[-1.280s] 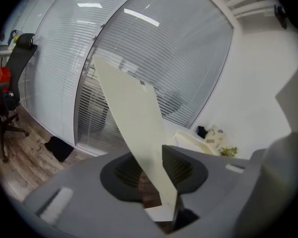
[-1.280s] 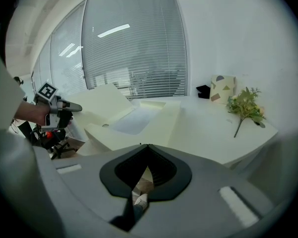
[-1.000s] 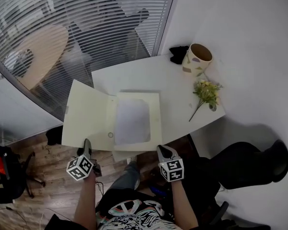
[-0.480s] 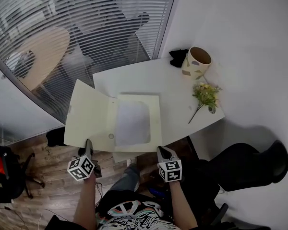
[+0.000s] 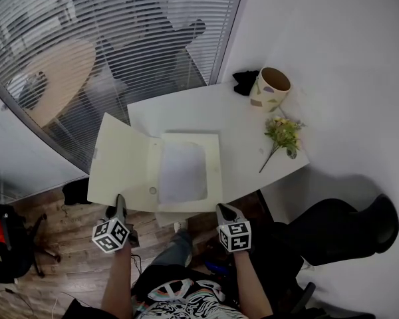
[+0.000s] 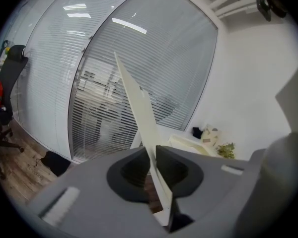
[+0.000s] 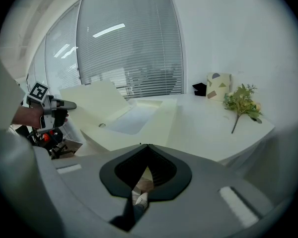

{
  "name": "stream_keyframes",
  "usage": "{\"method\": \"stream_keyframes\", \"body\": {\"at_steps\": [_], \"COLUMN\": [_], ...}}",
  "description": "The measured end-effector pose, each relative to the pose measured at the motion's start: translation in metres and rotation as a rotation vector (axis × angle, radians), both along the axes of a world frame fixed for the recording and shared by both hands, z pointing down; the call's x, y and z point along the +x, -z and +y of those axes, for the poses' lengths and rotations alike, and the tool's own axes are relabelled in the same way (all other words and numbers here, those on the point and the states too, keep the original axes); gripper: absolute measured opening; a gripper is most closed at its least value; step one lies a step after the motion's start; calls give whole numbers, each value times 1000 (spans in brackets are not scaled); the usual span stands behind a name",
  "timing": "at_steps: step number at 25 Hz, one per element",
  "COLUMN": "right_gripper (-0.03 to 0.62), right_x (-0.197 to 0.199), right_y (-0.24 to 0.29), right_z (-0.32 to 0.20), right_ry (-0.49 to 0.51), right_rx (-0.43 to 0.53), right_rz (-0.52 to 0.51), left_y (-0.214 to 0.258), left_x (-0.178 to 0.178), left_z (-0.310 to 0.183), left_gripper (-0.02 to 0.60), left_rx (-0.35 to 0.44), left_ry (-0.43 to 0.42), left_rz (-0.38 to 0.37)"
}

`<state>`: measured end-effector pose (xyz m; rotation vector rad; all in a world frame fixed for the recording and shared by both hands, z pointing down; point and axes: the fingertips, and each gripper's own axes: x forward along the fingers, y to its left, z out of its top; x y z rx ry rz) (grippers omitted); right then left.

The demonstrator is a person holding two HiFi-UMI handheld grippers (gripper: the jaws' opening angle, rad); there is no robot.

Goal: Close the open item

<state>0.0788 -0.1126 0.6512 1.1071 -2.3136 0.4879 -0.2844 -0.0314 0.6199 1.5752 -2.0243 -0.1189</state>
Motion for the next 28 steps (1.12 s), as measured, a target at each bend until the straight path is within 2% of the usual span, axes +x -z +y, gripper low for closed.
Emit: {"method": "stream_keyframes", "body": {"at_steps": [11,17,28], "right_gripper": [0,0,0], "right_x": [-1,-4,-4], "right_y": [0,-2,-2], "right_z": [0,0,-1], "right_ry": [-26,-35,-53], "right_rx": [-11,-8,9], "right_rz": [-4,-3,4], "left_y": [16,25,31], "left_x": [17,29,41], "left_z": [-16,-23,-27], "left_gripper": [72,69,69], "left_rx": [37,52,57], "left_ry": [-63,-134,-190], "left_rz": [-7,-46,-70]}}
